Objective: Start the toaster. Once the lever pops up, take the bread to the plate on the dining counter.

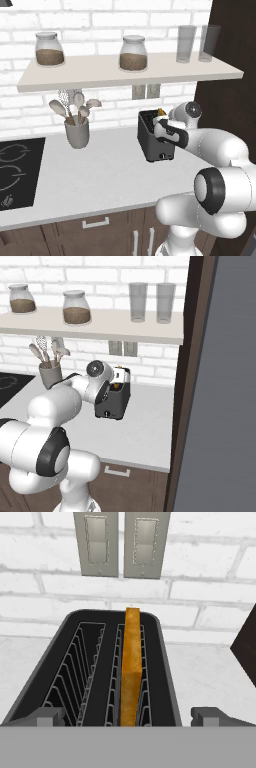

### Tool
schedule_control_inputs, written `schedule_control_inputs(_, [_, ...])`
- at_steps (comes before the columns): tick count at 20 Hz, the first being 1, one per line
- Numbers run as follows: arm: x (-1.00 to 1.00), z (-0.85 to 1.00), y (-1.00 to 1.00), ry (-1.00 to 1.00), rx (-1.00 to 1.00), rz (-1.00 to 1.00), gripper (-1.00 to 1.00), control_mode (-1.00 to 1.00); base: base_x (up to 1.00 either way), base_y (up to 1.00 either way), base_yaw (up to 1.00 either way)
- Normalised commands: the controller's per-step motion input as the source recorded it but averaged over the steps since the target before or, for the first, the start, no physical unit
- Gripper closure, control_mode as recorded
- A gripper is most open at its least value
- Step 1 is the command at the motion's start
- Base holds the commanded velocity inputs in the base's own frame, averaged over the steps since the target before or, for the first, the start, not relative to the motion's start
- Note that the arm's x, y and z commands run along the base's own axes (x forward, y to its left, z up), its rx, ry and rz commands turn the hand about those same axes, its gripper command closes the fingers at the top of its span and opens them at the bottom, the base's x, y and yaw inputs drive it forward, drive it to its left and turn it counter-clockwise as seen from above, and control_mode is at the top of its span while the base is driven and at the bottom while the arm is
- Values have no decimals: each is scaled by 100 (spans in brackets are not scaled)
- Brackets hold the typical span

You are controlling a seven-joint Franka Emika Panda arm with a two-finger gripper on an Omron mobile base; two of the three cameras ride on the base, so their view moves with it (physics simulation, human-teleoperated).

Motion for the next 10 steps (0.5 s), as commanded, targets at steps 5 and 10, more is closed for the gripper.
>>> schedule_control_inputs(5, [0,0,0,0,0,0,-100,-100,0,0,0])
schedule_control_inputs(10, [0,0,0,0,0,0,-100,-100,0,0,0])
